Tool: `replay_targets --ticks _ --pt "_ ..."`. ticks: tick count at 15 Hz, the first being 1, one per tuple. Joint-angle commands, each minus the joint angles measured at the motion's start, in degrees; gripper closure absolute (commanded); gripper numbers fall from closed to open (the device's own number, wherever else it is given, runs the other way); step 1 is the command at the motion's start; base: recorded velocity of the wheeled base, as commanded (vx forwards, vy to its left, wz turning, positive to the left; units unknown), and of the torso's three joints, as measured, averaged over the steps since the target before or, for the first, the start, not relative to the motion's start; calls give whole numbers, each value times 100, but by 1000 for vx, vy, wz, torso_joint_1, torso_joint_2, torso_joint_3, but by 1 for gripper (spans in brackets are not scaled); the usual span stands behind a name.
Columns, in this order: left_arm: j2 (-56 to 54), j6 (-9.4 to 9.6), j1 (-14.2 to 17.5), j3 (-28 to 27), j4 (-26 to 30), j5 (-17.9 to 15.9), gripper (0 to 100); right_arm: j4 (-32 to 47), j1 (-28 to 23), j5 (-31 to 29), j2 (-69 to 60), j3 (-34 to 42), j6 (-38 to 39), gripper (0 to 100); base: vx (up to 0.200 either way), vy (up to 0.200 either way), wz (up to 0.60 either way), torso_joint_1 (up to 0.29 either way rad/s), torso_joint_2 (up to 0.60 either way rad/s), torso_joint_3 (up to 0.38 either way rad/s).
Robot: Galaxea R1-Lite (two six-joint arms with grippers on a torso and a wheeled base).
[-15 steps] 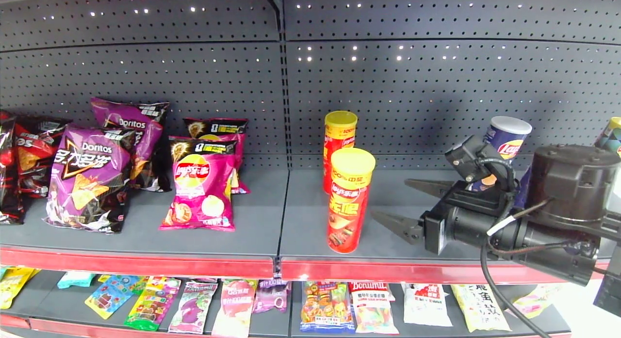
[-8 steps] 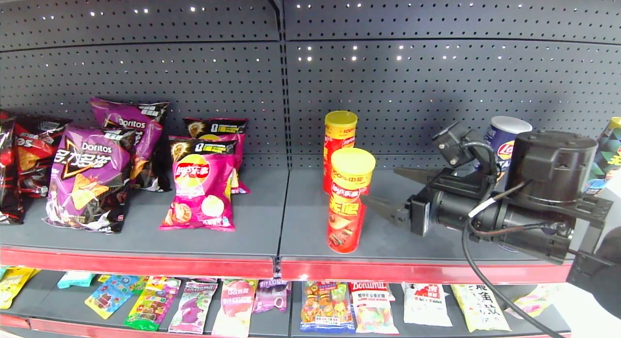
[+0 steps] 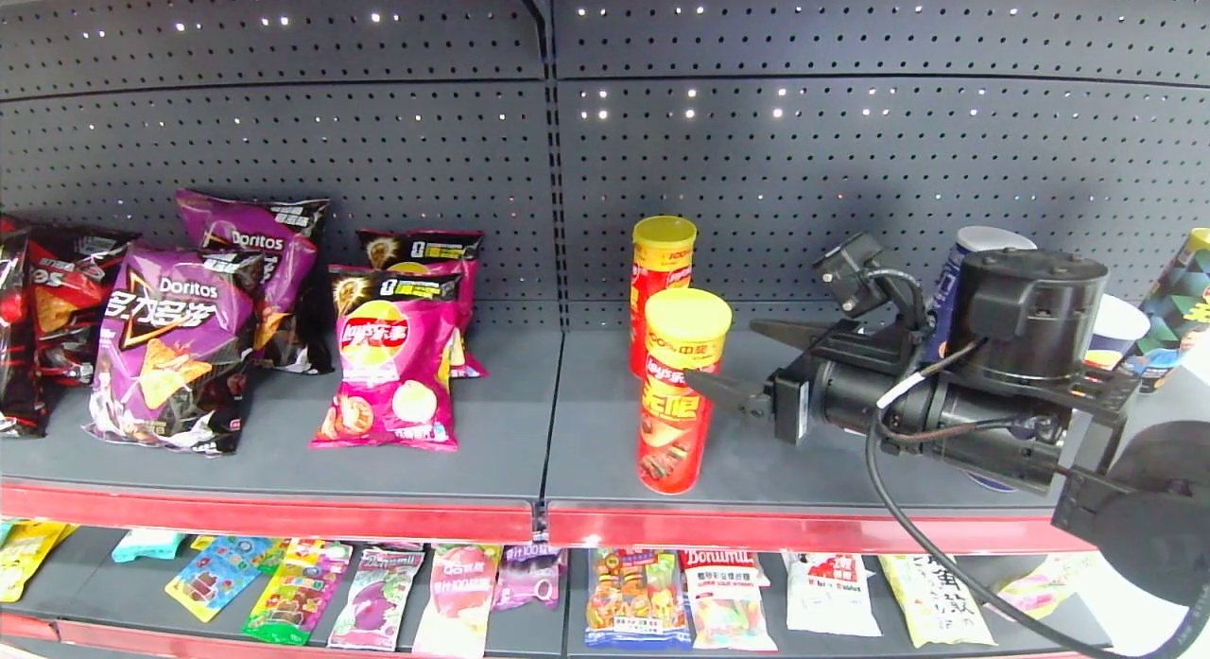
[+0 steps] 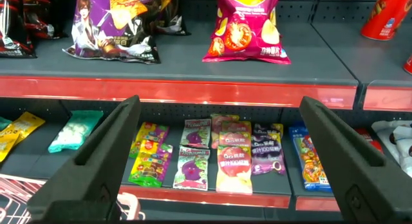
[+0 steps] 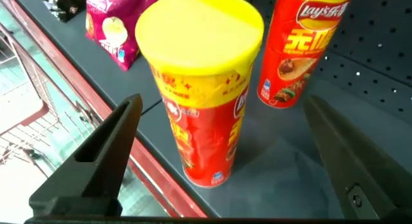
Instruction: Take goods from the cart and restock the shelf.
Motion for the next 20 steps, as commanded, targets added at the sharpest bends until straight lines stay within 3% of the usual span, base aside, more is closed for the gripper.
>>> replay_targets --ticks 1,20 --pt "9 -3 2 0 -2 2 0 -68 -12 2 159 -14 -2 0 0 0 0 0 0 0" --pt "9 -3 2 0 -2 2 0 -1044 -38 353 696 -111 183 0 0 0 0 0 0 0"
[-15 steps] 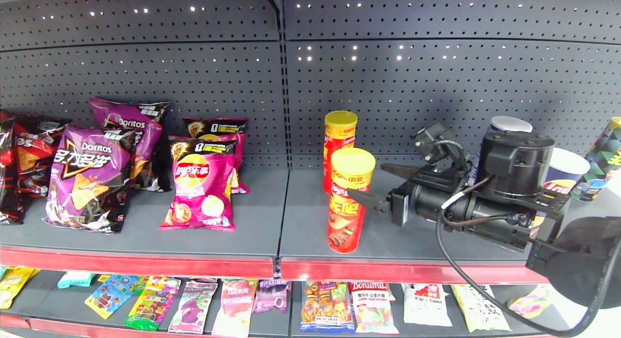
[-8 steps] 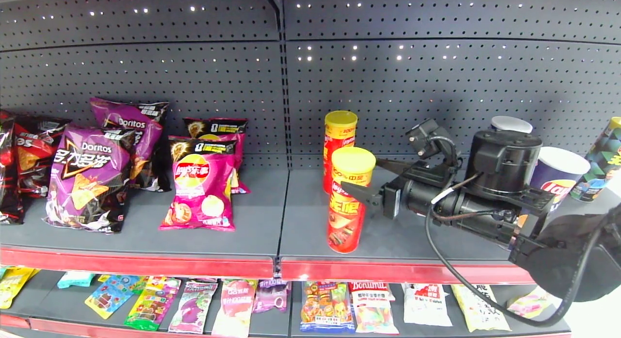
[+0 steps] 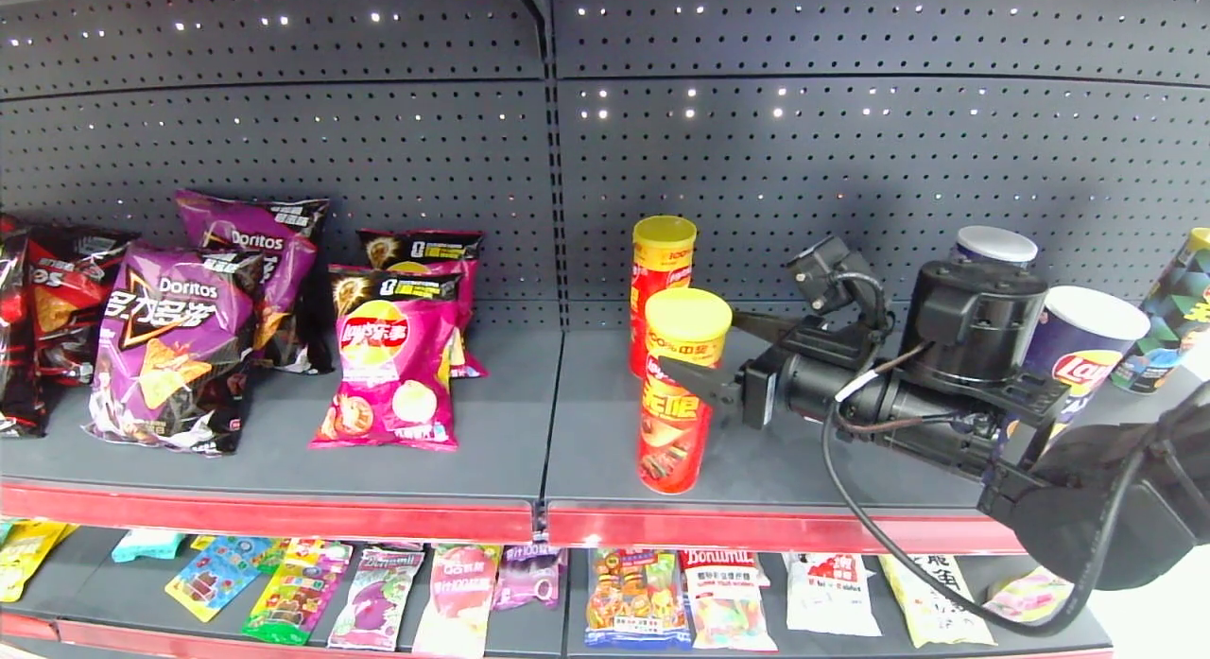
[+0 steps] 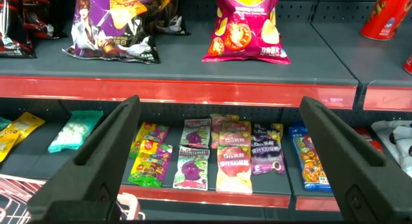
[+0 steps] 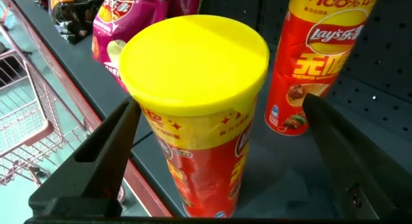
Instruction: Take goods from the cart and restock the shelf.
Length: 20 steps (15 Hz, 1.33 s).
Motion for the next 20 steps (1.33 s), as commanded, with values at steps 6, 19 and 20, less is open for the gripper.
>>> replay_targets --ticks 6,19,20 --pt "9 3 2 0 -2 2 0 4 -6 185 30 -61 -4 0 0 0 0 0 0 0" --pt "9 3 2 0 -2 2 0 4 -383 1214 268 -237 -276 0 0 0 0 0 0 0" --pt "9 -5 2 0 -2 2 0 4 -392 1345 285 -272 -276 0 0 0 0 0 0 0"
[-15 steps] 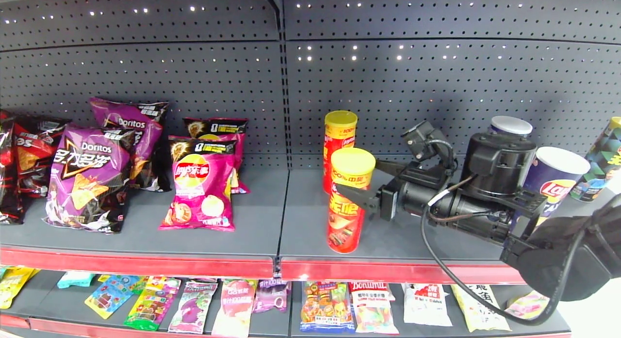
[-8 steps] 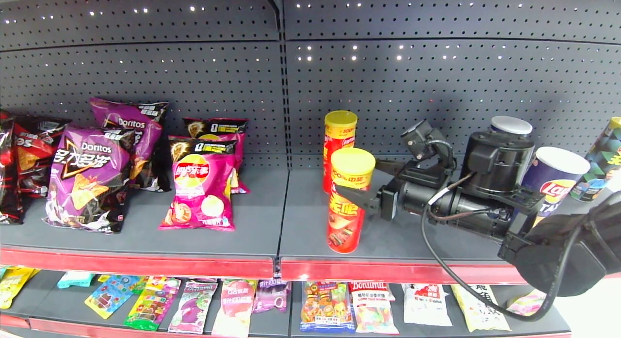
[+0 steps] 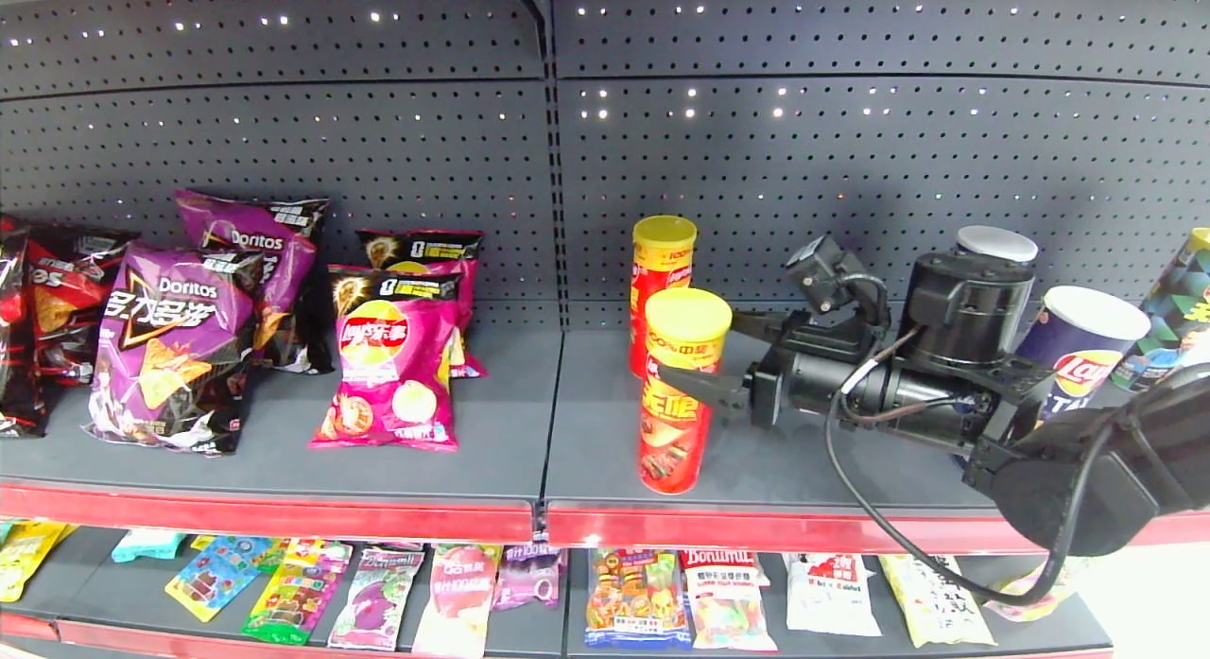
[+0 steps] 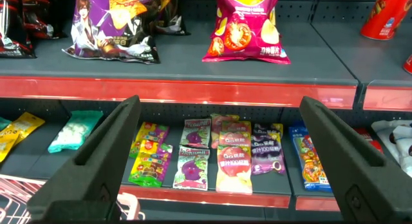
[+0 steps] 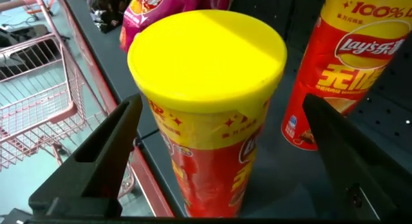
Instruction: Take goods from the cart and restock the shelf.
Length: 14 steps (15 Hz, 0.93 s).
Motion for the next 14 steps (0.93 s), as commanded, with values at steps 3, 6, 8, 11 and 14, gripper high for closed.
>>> replay_targets --ticks 3,6,8,11,14 --pt "9 -3 2 0 -4 2 0 -2 -153 274 177 -229 -32 0 0 0 0 0 0 0" --pt "9 6 2 0 -4 2 0 -2 -240 406 274 -343 -129 0 0 0 0 0 0 0" --pt "9 -3 2 0 -4 2 0 -2 -258 494 335 -343 -172 0 0 0 0 0 0 0" --pt "9 6 2 0 -4 2 0 -2 -293 590 362 -387 -172 0 0 0 0 0 0 0" --pt "9 -3 2 0 -4 2 0 -2 -293 599 362 -458 -190 0 0 0 0 0 0 0"
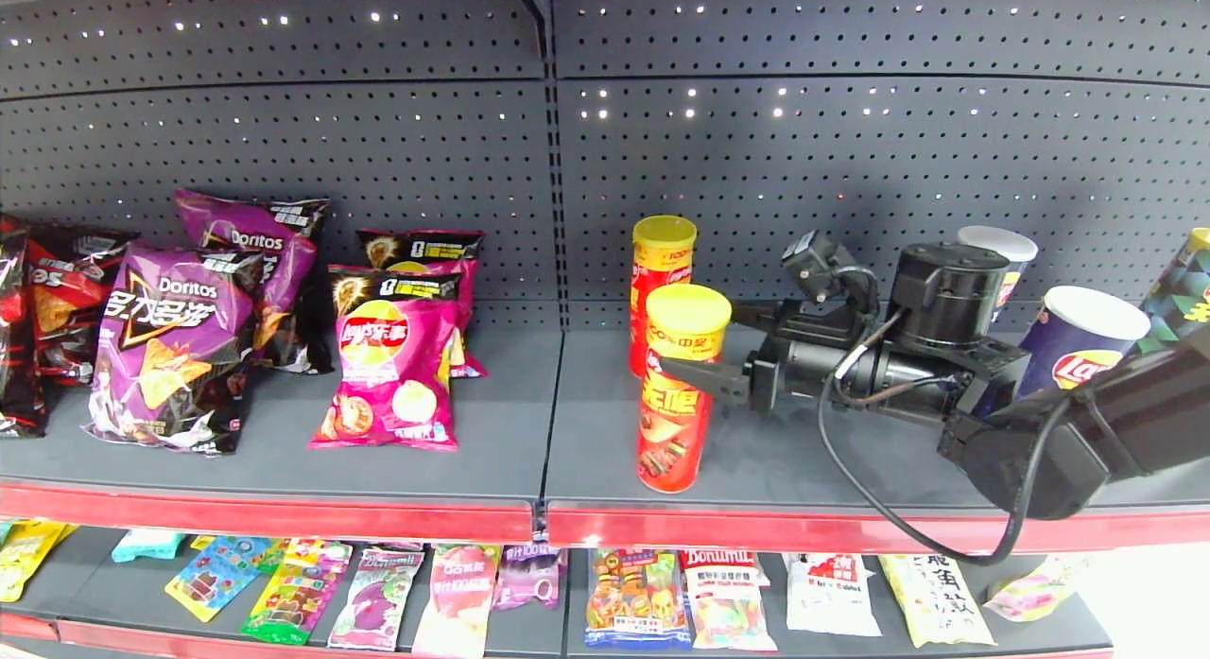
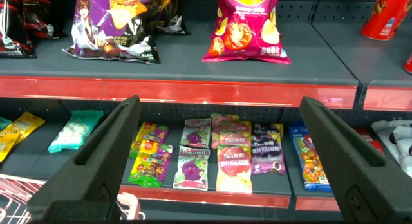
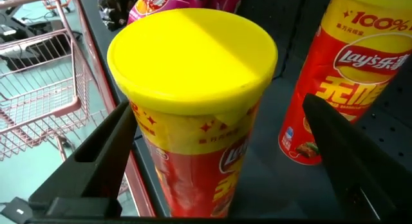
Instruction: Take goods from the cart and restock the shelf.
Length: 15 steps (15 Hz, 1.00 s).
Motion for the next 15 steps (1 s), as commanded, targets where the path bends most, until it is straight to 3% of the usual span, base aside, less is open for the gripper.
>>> replay_targets --ticks 1,15 --pt "9 6 2 0 -2 2 0 -2 4 54 6 -54 -6 0 0 0 0 0 0 0" --pt "9 6 2 0 -2 2 0 7 -136 616 217 -352 -32 0 0 0 0 0 0 0"
